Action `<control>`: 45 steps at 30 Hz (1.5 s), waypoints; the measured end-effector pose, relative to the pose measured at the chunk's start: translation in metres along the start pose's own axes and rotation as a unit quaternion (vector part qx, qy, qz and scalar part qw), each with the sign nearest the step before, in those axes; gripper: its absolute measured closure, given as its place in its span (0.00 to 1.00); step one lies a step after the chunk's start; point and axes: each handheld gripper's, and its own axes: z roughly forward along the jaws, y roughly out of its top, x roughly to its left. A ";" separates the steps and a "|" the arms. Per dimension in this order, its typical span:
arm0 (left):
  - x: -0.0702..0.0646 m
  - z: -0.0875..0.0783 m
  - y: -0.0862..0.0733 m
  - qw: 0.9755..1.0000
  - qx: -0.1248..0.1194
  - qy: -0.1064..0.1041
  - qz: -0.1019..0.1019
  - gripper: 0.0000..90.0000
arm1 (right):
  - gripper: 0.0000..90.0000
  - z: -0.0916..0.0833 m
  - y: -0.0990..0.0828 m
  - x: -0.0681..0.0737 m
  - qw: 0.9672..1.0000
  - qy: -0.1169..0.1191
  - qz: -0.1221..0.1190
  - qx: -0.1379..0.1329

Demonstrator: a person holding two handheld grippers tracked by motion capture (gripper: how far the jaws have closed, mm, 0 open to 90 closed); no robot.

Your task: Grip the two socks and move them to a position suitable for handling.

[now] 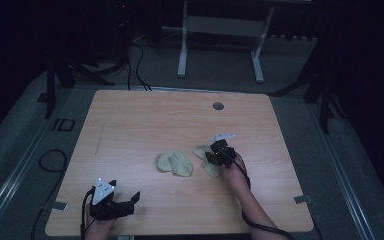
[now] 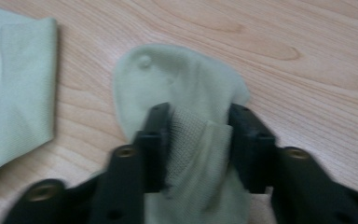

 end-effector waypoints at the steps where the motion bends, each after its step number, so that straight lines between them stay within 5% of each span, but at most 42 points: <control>1: 0.000 0.000 0.000 1.000 0.000 -0.001 0.000 0.04 | 0.84 0.000 0.000 0.002 1.000 -0.001 -0.009 0.001; 7: 0.001 0.000 0.000 1.000 -0.001 0.000 -0.001 0.04 | 0.87 -0.004 0.003 0.002 1.000 -0.003 -0.019 0.007; 14: 0.000 0.000 0.000 1.000 0.001 0.000 0.000 0.04 | 0.87 -0.031 0.010 -0.003 1.000 0.008 -0.021 -0.015; 24: -0.001 0.000 0.000 1.000 0.001 0.003 0.002 0.04 | 0.87 -0.074 0.009 -0.004 0.996 0.067 -0.054 -0.033; 36: -0.003 0.001 0.000 1.000 0.005 -0.001 0.002 0.04 | 0.87 -0.115 -0.028 0.016 0.987 0.106 -0.113 -0.037; 45: -0.005 0.003 0.000 1.000 0.009 -0.004 0.006 0.04 | 0.87 -0.108 -0.061 0.035 0.980 0.135 -0.147 -0.006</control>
